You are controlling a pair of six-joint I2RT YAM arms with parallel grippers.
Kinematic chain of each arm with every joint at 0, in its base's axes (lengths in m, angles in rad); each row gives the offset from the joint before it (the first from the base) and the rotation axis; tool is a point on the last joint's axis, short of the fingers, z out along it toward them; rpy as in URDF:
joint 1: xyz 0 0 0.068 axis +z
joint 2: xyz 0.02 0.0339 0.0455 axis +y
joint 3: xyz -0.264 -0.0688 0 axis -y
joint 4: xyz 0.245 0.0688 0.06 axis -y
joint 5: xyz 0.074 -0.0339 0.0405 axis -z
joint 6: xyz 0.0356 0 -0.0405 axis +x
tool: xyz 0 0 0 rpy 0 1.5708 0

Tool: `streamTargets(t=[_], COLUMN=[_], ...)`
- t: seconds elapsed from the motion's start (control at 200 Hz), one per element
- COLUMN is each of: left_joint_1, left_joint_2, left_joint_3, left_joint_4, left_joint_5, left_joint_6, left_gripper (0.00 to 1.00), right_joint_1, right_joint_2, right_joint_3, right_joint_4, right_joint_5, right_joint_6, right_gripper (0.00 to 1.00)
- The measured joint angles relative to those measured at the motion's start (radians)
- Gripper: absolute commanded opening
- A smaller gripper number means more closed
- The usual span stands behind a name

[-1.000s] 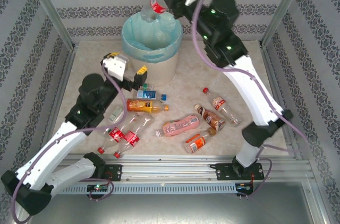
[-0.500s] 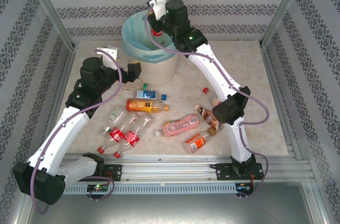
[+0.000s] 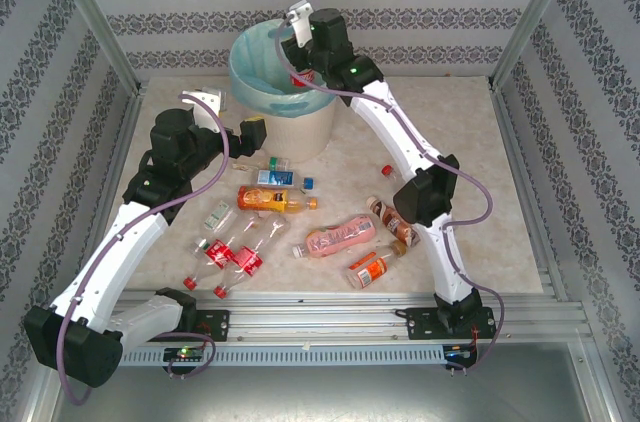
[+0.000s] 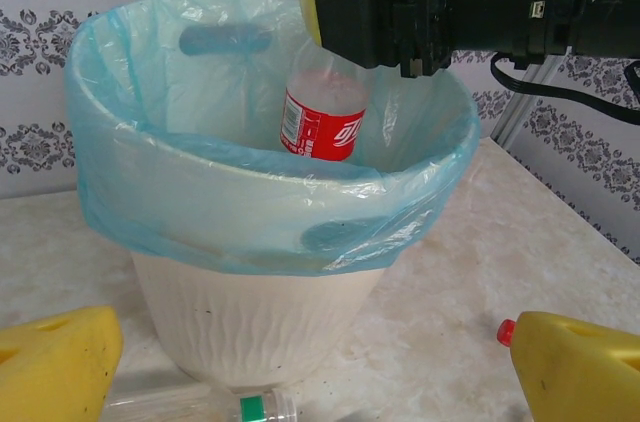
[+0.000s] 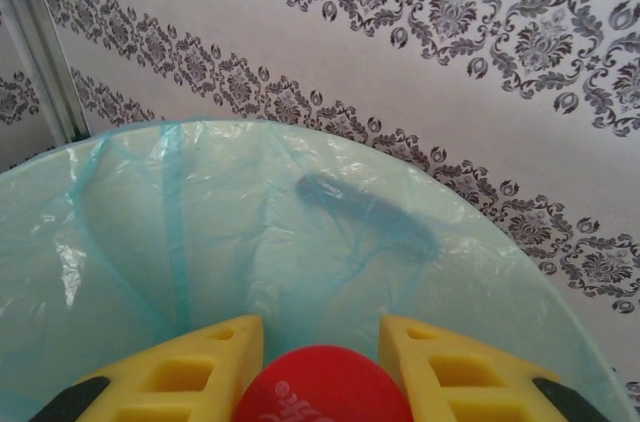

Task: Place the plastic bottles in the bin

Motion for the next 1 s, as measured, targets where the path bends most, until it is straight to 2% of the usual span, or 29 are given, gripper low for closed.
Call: streamTargets(t=[0.18,0.305,0.49,0.999], left_joint_1=[0.000,0.000,0.000,0.000], left_joint_2=[0.001,0.002,0.002,0.012], left_joint_3=[-0.001,-0.002,-0.005,-0.007], left_joint_4=[0.000,0.000,0.000,0.000], left_joint_5=[0.004,0.008,0.008,-0.005], left_joint_6=[0.000,0.000,-0.002,-0.002], left_gripper=[1.00,1.00,1.00,1.00], right_joint_1=[-0.014,-0.014,-0.004,0.061], right_joint_2=[0.018,0.038,0.061,0.061], right_joint_3=[0.016,0.040,0.089,0.187], right_joint_4=[0.008,0.011,-0.013,-0.093], right_joint_5=[-0.019,-0.019,0.040,0.196], right_joint_6=[0.026,0.026,0.016,-0.186], right_gripper=[0.09,0.05,0.02,0.00])
